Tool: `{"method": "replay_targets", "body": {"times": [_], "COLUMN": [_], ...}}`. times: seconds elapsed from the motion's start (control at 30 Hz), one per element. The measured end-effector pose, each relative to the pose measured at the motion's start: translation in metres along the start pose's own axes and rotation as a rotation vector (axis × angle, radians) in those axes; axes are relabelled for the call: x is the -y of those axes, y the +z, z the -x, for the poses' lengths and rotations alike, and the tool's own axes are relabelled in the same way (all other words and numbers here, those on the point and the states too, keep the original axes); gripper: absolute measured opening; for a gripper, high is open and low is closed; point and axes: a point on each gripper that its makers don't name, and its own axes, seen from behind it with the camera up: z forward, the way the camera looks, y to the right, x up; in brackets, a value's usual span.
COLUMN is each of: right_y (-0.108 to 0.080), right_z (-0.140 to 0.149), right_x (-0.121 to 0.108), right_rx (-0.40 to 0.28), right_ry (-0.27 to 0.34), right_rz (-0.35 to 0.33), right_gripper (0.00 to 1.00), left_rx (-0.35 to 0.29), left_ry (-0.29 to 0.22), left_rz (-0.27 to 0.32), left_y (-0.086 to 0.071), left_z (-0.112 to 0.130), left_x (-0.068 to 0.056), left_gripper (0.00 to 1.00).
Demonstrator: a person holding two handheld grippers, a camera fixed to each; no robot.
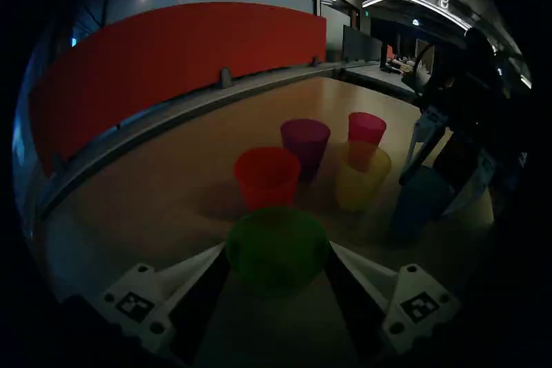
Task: Pour water
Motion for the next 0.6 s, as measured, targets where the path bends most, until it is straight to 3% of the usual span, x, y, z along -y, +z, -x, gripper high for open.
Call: {"method": "replay_targets", "body": {"times": [0.6], "right_y": [-0.037], "right_z": [-0.043], "right_x": [-0.001], "right_rx": [-0.112], "right_ry": [0.011], "right_rz": [0.049], "right_gripper": [0.91], "left_rx": [-0.118], "left_ry": [0.006], "left_rz": [-0.033], "left_y": [-0.042], "left_z": [-0.048], "left_x": [-0.011], "left_gripper": [0.88]}}
